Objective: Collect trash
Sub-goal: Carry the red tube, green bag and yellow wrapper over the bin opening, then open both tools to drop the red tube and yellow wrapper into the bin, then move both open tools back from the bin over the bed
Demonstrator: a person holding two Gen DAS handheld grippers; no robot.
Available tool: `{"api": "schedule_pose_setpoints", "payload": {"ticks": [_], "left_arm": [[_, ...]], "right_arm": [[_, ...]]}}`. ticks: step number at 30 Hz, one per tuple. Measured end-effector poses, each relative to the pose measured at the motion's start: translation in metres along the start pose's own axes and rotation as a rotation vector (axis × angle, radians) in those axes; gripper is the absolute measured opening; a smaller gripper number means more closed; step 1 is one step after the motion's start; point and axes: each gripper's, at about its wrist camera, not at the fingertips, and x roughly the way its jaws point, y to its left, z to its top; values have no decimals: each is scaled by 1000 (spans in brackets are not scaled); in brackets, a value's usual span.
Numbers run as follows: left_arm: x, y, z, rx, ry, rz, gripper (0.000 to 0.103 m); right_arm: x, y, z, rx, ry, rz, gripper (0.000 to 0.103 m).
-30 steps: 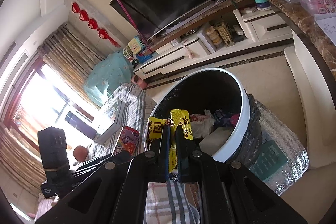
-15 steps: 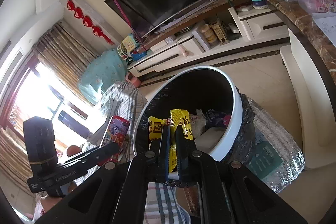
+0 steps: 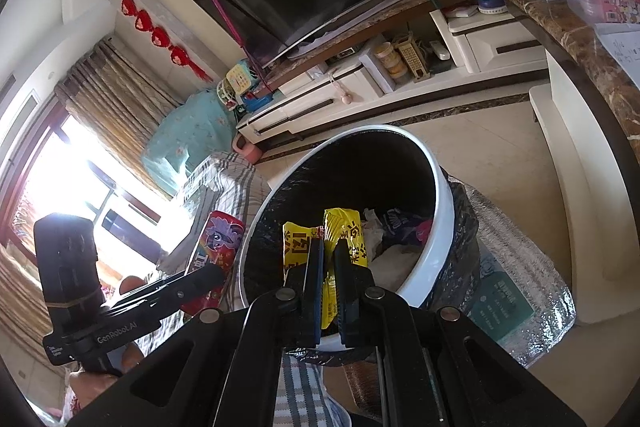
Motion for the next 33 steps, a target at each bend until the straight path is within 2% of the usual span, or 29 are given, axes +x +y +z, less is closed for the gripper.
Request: {"api": "schedule_pose_setpoints", "payload": {"ticks": [10, 16, 17, 21, 22, 25, 27, 28, 30, 33], "left_arm": [[13, -7, 8, 11, 14, 4, 29], [19, -8, 14, 5, 20, 5, 30], [19, -8, 15, 1, 17, 8, 32], [13, -8, 15, -8, -6, 12, 53], [11, -8, 14, -7, -12, 14, 55], [4, -6, 7, -11, -21, 25, 56], [-4, -1, 1, -25, -28, 23, 57], [-9, 1, -3, -35, -32, 23, 59], [-20, 6, -13, -55, -43, 25, 63], [-37, 14, -33, -87, -61, 27, 64]], "right_arm": [[5, -1, 5, -9, 8, -10, 5], [10, -1, 8, -18, 23, -12, 10], [10, -1, 9, -18, 25, -12, 10], [11, 0, 14, -23, 29, -14, 12], [10, 0, 12, -23, 26, -13, 12], [3, 3, 11, -26, 11, -10, 25], [-1, 5, 9, -32, 0, -10, 39], [-3, 7, 8, -38, -5, -10, 42], [-7, 12, 5, -47, -14, -6, 55], [-15, 18, -2, -54, -33, 2, 72]]}}
